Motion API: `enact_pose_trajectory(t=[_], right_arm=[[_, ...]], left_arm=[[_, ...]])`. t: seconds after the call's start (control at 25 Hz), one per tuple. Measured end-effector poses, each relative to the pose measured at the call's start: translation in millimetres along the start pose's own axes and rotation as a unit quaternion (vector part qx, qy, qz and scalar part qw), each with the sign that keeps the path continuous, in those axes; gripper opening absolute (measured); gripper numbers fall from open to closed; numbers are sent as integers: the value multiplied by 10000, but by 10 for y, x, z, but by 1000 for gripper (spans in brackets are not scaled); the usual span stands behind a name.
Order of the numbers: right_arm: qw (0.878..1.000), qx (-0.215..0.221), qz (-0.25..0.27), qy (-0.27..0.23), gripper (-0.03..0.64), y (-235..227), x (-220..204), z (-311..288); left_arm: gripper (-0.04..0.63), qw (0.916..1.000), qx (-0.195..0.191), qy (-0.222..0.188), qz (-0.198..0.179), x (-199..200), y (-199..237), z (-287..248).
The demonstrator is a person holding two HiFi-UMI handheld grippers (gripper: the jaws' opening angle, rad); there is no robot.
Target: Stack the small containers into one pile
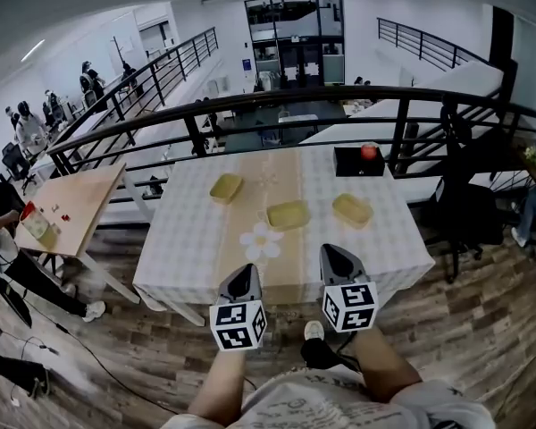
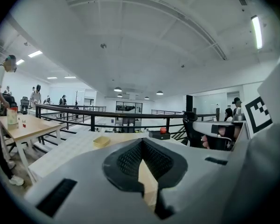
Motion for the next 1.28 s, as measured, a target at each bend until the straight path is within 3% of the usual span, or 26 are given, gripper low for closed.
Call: enact_pose_trajectory(t=[0.84, 1.28], right_arm=[[9997, -90, -17, 223, 3, -1165, 127, -1781], [9985, 43, 26, 537, 3, -1641, 91, -2411]], left_arm=[[6, 9997, -141, 194, -79, 489, 164, -2137], [6, 9994, -118, 331, -11, 629, 112, -2891]])
Point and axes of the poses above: the fingertips, and each gripper's own axes: z backward along the fingers, y to its left, x out of its top, the point moved 1 cm from there along z, backward along the fingers
